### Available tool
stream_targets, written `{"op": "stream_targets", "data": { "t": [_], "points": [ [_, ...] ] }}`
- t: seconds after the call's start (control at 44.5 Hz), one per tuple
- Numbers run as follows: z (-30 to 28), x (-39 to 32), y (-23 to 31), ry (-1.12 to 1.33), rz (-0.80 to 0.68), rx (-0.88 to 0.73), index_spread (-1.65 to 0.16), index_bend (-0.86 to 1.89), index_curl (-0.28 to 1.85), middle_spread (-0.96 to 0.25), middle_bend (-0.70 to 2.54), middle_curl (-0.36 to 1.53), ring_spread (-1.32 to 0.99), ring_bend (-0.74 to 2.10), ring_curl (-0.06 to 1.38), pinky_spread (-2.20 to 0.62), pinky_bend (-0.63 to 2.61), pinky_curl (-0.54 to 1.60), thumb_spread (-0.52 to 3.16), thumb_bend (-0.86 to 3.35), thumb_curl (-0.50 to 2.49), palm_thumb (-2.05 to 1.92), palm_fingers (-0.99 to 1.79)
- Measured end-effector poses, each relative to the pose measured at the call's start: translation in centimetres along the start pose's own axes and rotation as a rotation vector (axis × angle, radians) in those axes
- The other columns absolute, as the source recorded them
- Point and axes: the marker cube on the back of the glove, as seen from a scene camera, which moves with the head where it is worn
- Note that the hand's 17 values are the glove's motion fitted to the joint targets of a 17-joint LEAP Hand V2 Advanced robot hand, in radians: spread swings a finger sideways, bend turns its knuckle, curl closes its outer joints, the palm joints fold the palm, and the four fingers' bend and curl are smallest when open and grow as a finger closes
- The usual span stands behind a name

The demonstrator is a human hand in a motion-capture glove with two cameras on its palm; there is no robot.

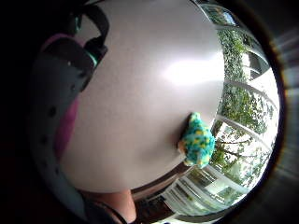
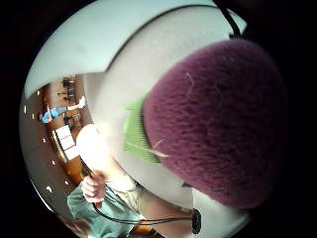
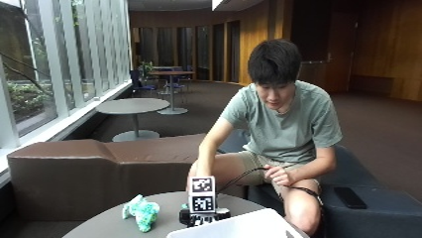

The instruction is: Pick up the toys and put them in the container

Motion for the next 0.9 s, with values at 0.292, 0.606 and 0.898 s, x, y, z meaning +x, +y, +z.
{"op": "stream_targets", "data": {
  "t": [0.292,0.606,0.898],
  "points": [
    [0.7,-1.7,0.8,0.013,0.063,0.2,-0.34,0.53,0.4,-0.2,0.66,0.55,-0.33,0.71,0.52,-0.22,0.75,0.34,1.04,0.1,0.59,0.55,1.06],
    [0.2,-2.0,2.5,-0.101,0.142,0.109,-0.35,0.88,0.64,-0.23,0.98,0.75,-0.44,0.88,0.65,-0.26,0.89,0.44,0.81,0.07,0.74,0.57,1.08],
    [-8.7,-0.8,5.4,-0.06,0.163,0.117,-0.33,0.99,0.8,-0.22,1.09,0.84,-0.47,0.98,0.74,-0.26,0.99,0.51,0.65,0.05,0.85,0.59,0.96]
  ]
}}
